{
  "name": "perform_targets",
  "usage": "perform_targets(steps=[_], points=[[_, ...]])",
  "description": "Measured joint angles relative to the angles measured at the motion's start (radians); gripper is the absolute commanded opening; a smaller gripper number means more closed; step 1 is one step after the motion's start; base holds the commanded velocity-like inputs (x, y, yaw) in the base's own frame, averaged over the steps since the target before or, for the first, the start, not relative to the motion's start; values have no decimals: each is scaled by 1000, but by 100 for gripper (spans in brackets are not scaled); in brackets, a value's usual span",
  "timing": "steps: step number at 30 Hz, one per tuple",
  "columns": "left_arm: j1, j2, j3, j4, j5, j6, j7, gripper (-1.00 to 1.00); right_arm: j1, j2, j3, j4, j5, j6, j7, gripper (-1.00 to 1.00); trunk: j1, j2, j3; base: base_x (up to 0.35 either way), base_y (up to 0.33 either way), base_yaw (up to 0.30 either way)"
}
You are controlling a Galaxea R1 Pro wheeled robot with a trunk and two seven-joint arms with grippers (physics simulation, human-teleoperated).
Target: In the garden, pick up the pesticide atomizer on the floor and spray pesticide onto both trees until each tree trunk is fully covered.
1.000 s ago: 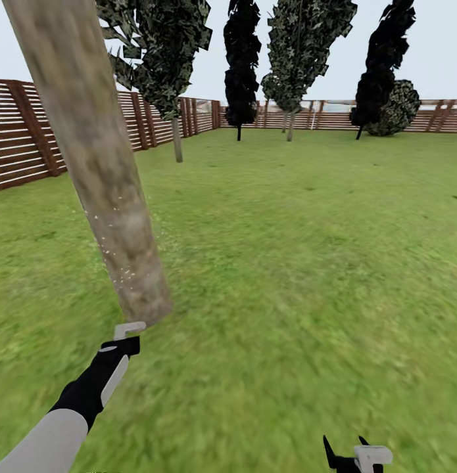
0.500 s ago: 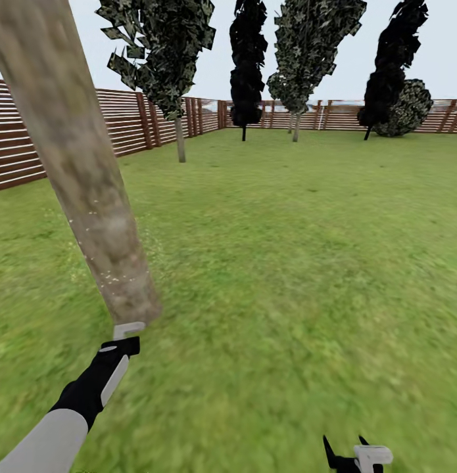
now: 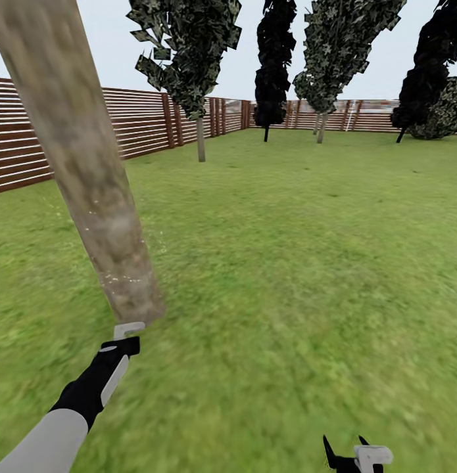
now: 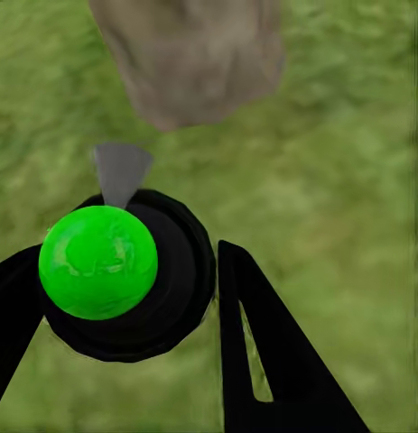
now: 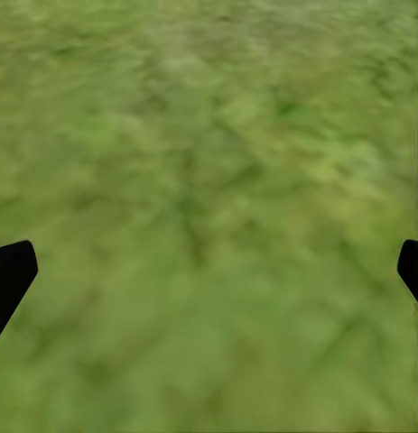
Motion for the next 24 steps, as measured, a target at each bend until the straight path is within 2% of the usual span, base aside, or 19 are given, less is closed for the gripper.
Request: perform_targets(steps=[11,24], points=[[1,0,0,0,0,0,0,-100,0,0,0,0,0,0,0,100,0,0,0,157,-263,12],[0,0,0,0,0,0,0,-100,0,0,0,0,0,0,0,100,0,0,0,161,-261,268]])
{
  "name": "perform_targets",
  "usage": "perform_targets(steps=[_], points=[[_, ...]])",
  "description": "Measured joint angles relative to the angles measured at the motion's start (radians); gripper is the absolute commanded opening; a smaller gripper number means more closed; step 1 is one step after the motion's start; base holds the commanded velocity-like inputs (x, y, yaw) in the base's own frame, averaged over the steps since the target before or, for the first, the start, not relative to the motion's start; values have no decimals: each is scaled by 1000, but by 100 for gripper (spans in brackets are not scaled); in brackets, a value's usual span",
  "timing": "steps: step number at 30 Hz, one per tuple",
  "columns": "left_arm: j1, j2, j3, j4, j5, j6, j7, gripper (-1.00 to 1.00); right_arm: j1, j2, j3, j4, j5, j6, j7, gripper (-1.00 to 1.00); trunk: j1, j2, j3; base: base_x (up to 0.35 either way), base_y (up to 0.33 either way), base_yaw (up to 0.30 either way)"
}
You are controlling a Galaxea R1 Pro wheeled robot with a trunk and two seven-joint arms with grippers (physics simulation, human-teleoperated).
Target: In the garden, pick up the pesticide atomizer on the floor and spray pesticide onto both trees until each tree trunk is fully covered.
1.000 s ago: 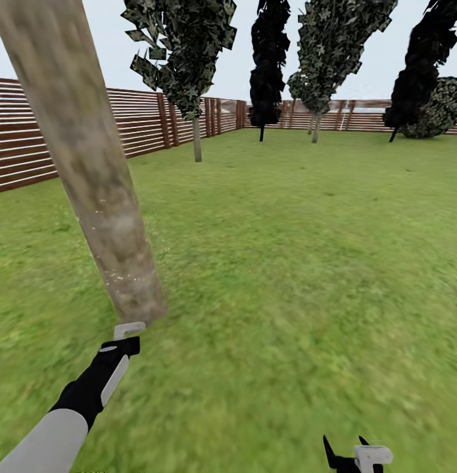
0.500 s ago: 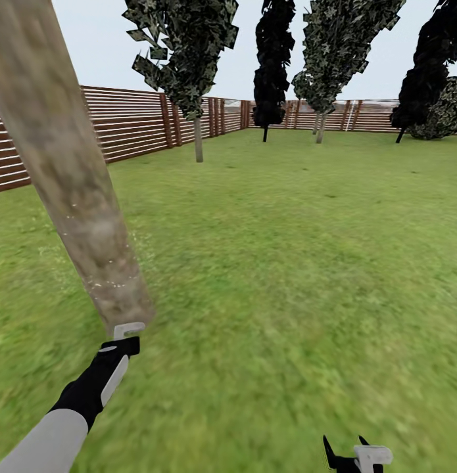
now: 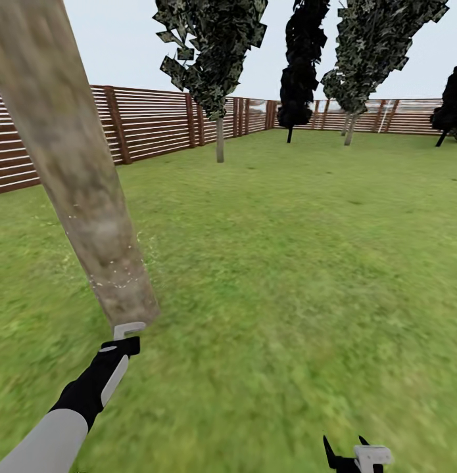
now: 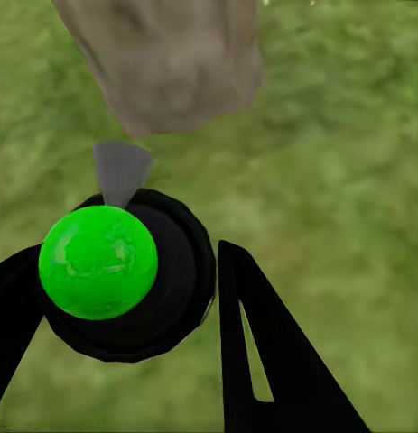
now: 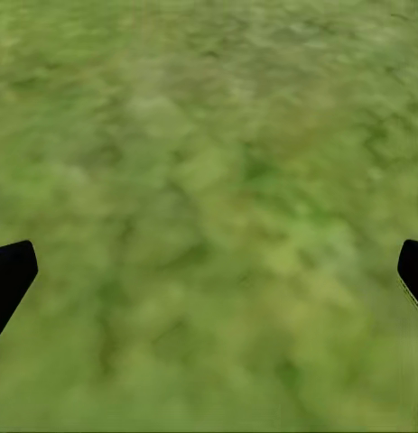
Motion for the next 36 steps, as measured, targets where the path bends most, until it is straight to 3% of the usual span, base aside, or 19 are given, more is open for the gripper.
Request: perform_targets(steps=[12,24,33,36], points=[[0,2,3,0,-4,0,0,-100,0,0,0,0,0,0,0,100,0,0,0,161,-261,103],[0,2,3,0,-3,0,0,-100,0,0,0,0,0,0,0,100,0,0,0,161,-261,264],[0,2,3,1,-3,0,0,-100,0,0,0,0,0,0,0,100,0,0,0,46,-213,104],[0,2,33,1,-2,0,0,-100,0,0,0,0,0,0,0,100,0,0,0,0,-7,275]])
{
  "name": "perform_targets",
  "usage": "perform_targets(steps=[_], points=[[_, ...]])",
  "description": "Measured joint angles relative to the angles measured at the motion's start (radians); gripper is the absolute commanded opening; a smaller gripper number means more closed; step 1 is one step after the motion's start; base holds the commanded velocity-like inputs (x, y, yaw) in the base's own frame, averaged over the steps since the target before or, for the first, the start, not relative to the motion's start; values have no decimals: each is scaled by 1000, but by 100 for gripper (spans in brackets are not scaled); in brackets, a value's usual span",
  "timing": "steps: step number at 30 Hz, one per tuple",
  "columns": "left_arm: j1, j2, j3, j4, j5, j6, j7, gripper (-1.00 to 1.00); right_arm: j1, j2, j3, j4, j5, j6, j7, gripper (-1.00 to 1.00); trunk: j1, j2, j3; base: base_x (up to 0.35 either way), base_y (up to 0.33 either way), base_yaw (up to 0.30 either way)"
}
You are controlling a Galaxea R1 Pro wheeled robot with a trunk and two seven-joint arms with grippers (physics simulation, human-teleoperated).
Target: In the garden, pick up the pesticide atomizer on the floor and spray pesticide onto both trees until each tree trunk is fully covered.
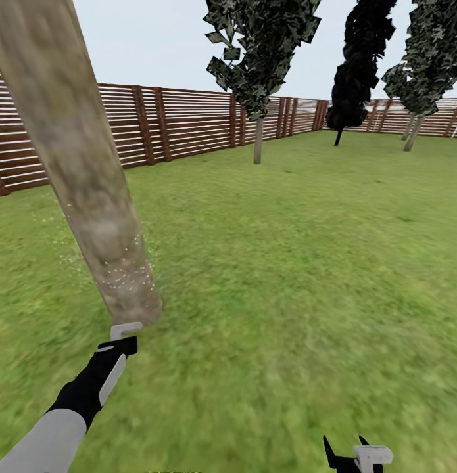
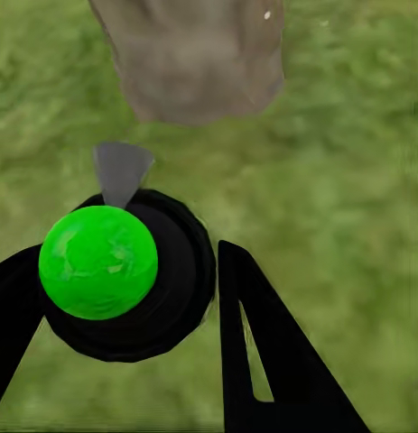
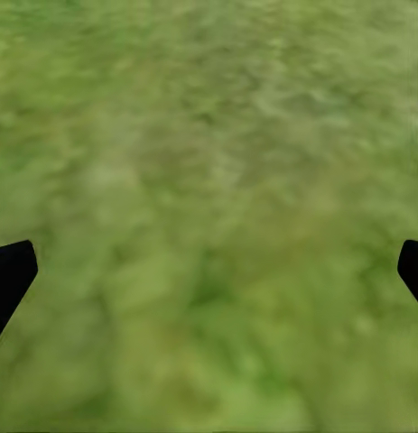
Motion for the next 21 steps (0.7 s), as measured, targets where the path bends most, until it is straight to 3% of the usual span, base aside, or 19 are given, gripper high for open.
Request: perform_targets(steps=[8,14,21], points=[[0,0,6,0,0,0,0,-100,0,0,0,0,0,0,0,100,0,0,0,-19,162,63],[0,1,5,-1,1,-1,-4,-100,0,0,-1,0,-1,0,0,100,0,0,0,-8,29,0],[-17,-8,-4,-76,0,15,-12,-100,0,0,0,0,-2,0,0,100,0,0,0,-107,8,0]])
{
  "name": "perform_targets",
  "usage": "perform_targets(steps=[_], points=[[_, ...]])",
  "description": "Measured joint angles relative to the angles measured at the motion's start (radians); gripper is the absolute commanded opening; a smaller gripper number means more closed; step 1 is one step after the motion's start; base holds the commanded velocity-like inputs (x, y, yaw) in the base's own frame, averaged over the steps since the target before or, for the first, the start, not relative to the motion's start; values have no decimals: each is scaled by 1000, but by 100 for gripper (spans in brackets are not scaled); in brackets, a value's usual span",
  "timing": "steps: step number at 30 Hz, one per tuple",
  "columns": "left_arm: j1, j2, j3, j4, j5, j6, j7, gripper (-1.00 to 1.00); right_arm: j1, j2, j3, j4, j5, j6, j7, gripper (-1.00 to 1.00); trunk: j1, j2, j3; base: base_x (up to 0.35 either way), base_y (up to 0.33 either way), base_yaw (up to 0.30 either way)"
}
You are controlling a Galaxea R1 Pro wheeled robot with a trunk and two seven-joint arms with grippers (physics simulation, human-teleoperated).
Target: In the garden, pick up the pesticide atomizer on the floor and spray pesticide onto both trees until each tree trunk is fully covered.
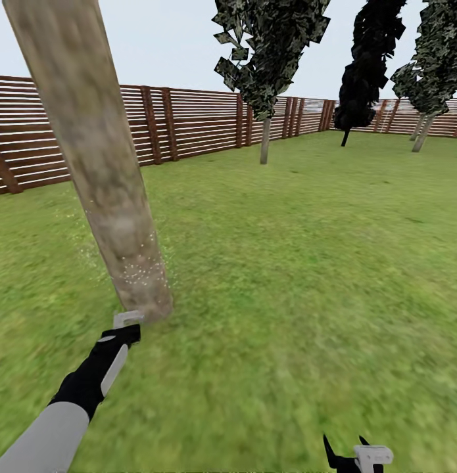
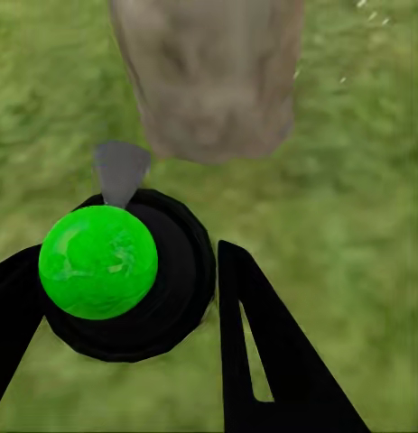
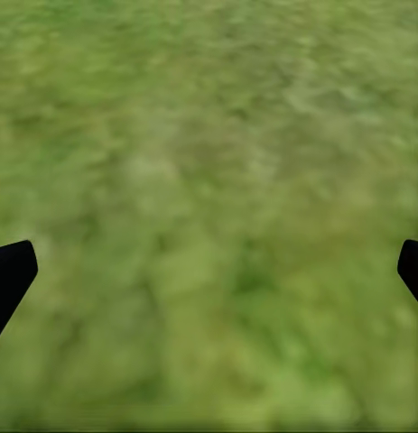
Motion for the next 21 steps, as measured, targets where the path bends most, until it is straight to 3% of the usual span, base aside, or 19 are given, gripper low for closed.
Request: perform_targets(steps=[3,7,9,12,19,20,21], points=[[-3,-1,-2,-85,0,59,1,-100,0,0,0,0,0,0,0,100,0,0,0,-5,1,0],[-4,-3,0,-281,1,211,1,-100,0,-1,-1,0,0,0,0,100,0,0,0,0,0,0],[-1,-2,2,-327,0,235,2,-100,0,-1,0,0,0,0,0,100,0,0,0,-43,11,0],[-1,0,3,-355,-2,249,4,-100,0,-1,-1,0,0,0,0,100,0,0,0,-236,105,0],[-28,9,7,-435,-4,358,3,-100,0,-1,-1,0,0,0,0,100,0,0,0,-34,16,0],[-29,13,17,-436,-6,363,3,-100,0,-1,0,0,1,0,0,100,0,0,0,0,0,0],[-31,15,53,-438,-10,369,3,-100,0,-1,0,0,1,0,0,100,0,0,0,0,0,0]])
